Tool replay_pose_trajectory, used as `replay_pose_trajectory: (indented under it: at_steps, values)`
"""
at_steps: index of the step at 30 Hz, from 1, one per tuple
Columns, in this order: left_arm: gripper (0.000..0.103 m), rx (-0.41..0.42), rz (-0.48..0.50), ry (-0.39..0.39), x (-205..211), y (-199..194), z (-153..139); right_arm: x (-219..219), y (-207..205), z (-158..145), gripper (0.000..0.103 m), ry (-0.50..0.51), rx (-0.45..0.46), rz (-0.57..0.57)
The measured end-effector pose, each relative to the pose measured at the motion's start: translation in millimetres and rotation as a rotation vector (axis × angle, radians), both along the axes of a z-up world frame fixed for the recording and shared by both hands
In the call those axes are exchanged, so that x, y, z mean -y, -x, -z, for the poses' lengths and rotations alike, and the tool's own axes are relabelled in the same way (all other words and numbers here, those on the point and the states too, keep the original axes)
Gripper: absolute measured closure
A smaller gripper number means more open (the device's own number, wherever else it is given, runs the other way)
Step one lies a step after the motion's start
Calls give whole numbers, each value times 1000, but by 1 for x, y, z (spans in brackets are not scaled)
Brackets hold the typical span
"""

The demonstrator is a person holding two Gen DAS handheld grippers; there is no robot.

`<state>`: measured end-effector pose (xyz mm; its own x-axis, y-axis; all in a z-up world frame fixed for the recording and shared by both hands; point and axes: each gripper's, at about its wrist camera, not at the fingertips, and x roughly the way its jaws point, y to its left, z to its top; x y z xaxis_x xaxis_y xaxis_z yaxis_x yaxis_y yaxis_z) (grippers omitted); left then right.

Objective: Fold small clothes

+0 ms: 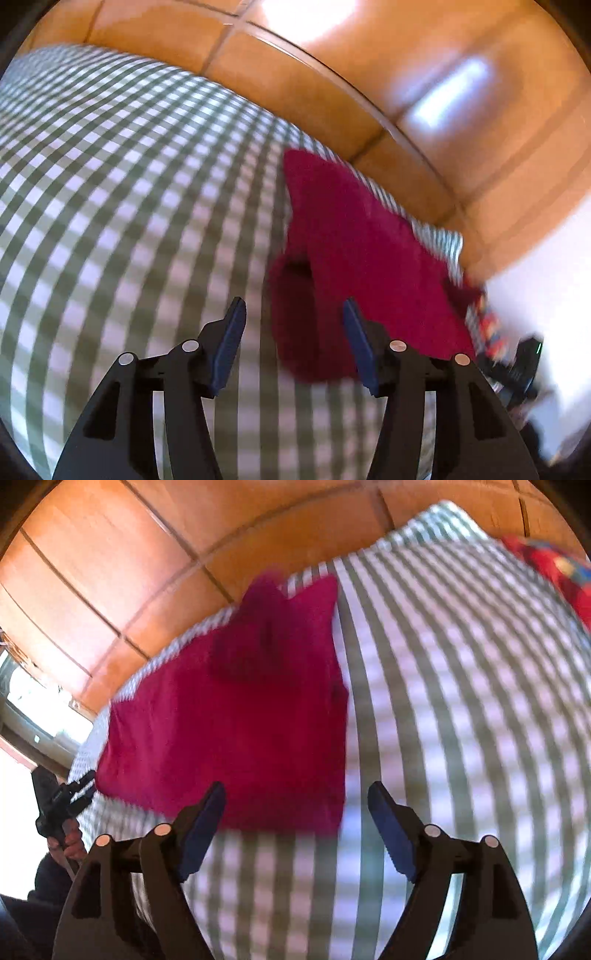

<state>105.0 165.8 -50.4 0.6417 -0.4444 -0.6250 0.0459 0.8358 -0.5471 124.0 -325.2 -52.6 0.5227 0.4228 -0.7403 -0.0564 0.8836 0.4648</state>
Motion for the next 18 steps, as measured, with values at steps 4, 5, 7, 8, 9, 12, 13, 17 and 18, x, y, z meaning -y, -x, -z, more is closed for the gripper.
replay_pose_trajectory:
  at_steps: [4,5,7,8,9,12,13,17,18]
  values:
    - [50,35,68,-112,30,6,8,-8,1,11,47,0,13,27]
    - [58,45,66,-132,34,4,8,-8,2,12,51,-14,15,35]
    - [82,45,85,-165,44,-5,10,-11,0,10,71,-6,17,51]
    - [90,32,102,-162,47,-9,11,-16,-4,9,76,5,13,50]
    - [91,24,113,-168,51,-9,11,-18,-3,9,80,18,8,44]
    - [95,46,142,-204,55,2,3,-23,10,3,86,50,12,21]
    - [95,54,150,-207,53,9,1,-22,16,1,86,58,13,11]
    - [96,50,181,-202,45,47,1,-21,45,-2,87,94,5,-40]
    - [96,43,187,-206,45,54,3,-21,61,0,87,107,-4,-63]
